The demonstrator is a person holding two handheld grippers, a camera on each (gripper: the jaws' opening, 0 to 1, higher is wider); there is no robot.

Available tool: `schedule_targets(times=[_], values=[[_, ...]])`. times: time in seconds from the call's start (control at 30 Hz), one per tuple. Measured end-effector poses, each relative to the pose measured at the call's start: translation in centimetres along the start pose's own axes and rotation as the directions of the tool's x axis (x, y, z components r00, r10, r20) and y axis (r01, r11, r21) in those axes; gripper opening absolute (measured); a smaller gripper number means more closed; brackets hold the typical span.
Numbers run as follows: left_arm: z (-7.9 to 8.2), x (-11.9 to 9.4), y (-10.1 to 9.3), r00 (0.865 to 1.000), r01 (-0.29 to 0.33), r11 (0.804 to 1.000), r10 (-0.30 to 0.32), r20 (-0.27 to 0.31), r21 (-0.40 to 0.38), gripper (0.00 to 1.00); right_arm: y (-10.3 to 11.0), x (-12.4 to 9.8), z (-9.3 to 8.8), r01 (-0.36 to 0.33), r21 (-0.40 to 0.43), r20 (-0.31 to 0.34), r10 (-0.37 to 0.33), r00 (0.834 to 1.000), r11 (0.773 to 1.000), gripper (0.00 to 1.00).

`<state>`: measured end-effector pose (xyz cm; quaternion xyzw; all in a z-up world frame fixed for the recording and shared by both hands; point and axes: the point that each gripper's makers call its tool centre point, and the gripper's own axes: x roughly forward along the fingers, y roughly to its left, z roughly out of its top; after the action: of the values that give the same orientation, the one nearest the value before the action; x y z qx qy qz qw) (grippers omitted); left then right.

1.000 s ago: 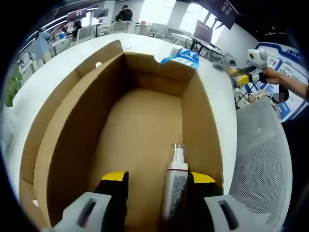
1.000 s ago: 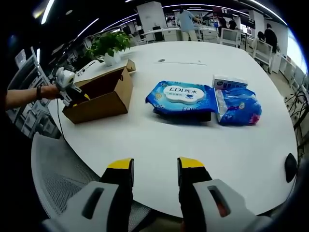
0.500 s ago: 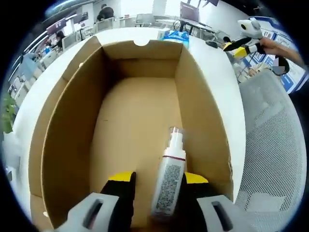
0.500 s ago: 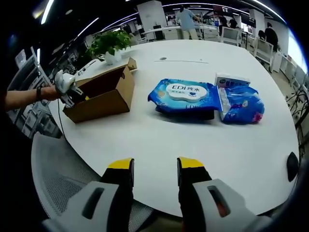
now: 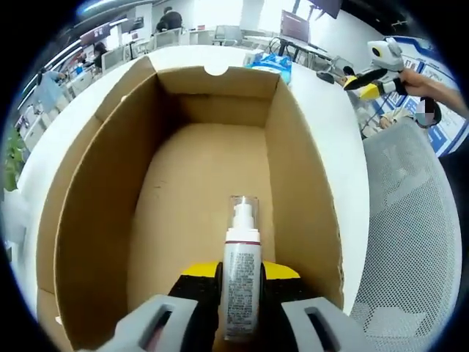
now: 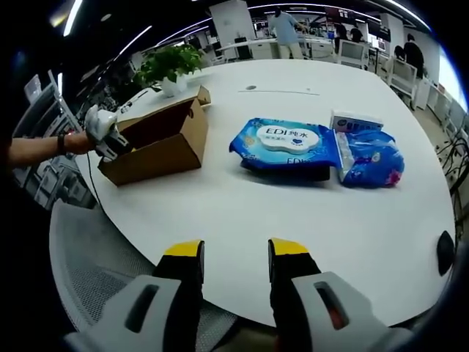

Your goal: Operate the shoe box by opening the lid, removing the specified soft item, and placing it in the target area until the item is outside and the box remains undamaged.

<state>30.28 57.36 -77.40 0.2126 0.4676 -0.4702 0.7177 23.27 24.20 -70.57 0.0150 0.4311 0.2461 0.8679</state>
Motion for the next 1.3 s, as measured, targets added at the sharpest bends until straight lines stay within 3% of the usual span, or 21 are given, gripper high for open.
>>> schedule_targets(times=[0.43,0.67,0.93,1.3], values=[[1.0,-2.0,0.8,0.993,-0.019,0.992,0.034,0.114,-0.124,0.19,1.2,0.8,0.7,-0.04,-0.027,-0.003,0.04,0.999,0.999,0.32],[2.7,-3.9,0.4,0.982,-0.017,0.989,0.045,0.186,-0.146,0.19,2.0,1.3,1.2,-0.066,-0.047,-0.004,0.066,0.998,0.997,0.32],[5.6,-5.8,-1.1,0.961,-0.003,0.993,0.036,0.273,-0.119,0.2,3.5,1.7,2.9,-0.106,-0.083,0.023,0.108,0.994,0.991,0.32],[9.5,-7.0,-4.5,0.948,0.013,1.0,-0.011,0.319,-0.005,0.2,5.7,1.5,5.0,-0.163,-0.14,0.057,0.172,0.983,0.977,0.32]])
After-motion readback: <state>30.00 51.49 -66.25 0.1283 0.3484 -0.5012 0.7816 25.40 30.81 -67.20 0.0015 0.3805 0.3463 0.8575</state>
